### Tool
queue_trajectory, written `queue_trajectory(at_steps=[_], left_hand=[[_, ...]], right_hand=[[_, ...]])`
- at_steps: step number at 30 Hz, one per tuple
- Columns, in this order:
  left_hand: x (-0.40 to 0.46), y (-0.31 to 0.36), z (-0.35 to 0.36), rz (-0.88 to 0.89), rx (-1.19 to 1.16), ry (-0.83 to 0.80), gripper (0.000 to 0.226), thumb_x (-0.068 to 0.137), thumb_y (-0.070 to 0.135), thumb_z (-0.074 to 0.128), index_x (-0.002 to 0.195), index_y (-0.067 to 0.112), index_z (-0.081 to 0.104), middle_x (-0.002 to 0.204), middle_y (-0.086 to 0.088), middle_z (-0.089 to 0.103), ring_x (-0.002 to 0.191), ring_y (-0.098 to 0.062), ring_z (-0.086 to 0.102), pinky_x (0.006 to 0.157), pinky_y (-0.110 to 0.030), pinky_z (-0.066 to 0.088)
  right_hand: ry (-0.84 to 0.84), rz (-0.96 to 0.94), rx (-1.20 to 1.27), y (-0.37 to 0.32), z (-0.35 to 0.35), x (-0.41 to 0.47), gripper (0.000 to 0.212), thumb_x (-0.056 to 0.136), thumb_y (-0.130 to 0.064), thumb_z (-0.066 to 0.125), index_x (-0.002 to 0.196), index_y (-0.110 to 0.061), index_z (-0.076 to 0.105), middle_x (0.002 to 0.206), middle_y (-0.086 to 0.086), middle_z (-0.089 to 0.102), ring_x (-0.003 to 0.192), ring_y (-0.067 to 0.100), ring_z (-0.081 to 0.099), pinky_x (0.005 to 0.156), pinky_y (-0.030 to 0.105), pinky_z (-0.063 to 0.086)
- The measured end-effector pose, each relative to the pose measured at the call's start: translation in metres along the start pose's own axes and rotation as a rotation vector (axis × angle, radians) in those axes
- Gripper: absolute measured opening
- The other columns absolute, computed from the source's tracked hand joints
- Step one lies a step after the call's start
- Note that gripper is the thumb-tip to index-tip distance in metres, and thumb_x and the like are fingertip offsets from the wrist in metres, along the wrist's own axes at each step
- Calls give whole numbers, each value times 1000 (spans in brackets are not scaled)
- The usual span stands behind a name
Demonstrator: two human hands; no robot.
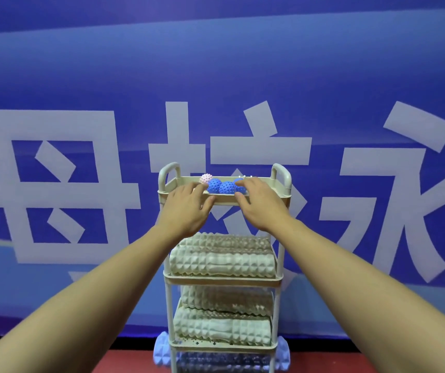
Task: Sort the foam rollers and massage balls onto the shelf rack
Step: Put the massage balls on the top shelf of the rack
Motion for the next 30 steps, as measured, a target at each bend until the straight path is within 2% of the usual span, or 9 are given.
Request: queue_trajectory(at_steps=[4,7,11,15,17,20,24,27,30], left_hand=[[-44,10,-15,21,9,90,51,103,49,40,145,23,46,147,-1,49,134,-23,45,110,-41,36],[-86,17,-12,44,26,61,50,103,48,40,144,20,48,148,-4,49,134,-24,45,109,-41,36],[-158,18,17,2,10,-63,59,100,54,29,144,20,48,150,-5,47,137,-25,43,112,-42,34],[-249,24,57,-66,11,-285,72,96,61,13,151,23,39,158,-4,36,143,-25,36,116,-42,28],[-296,29,75,-90,-9,-364,78,92,64,9,151,23,38,158,-4,35,143,-26,36,115,-42,28],[-361,36,98,-116,-25,-456,76,93,63,12,153,22,36,159,-5,33,144,-28,35,115,-42,28],[-440,41,132,-156,-84,-575,61,103,54,33,156,22,30,162,-5,27,147,-27,28,119,-41,25],[-482,40,152,-192,-98,-640,62,103,54,34,156,24,29,162,-5,28,147,-27,30,118,-41,26],[-507,37,167,-207,-90,-693,61,103,55,33,156,25,28,162,-6,28,147,-27,30,118,-41,26]], right_hand=[[66,-111,-51,-19,-2,-46,42,103,-37,46,143,-25,48,140,-6,51,130,16,47,107,38,42],[24,-134,-109,-25,12,-86,45,103,-39,45,146,-24,46,144,-6,50,133,14,44,111,35,34],[-107,-53,-110,-13,56,-149,51,103,-45,41,151,-25,40,152,-4,45,140,18,40,116,37,32],[-303,32,-139,-6,104,-232,58,104,-48,37,156,-24,31,161,-2,33,147,20,32,120,40,26],[-373,68,-134,-3,125,-276,60,102,-52,34,156,-26,31,162,-4,32,147,20,33,119,43,30],[-464,94,-139,-4,150,-342,60,103,-50,39,156,-21,33,161,0,35,144,22,37,117,40,32],[-593,156,-135,1,179,-423,59,103,-46,44,155,-22,33,159,0,36,142,23,40,113,37,36],[-678,207,-130,9,201,-469,59,101,-47,44,154,-23,34,156,-2,41,136,24,46,107,37,40],[-751,249,-121,17,218,-501,60,101,-47,44,155,-24,31,159,-3,37,139,25,43,111,38,37]])
Point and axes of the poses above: each hand's wrist, its own x-axis towards the middle knuckle, its own z-axis out of the palm, y = z × x, the point moved 8 cm from there along x, towards the middle knuckle
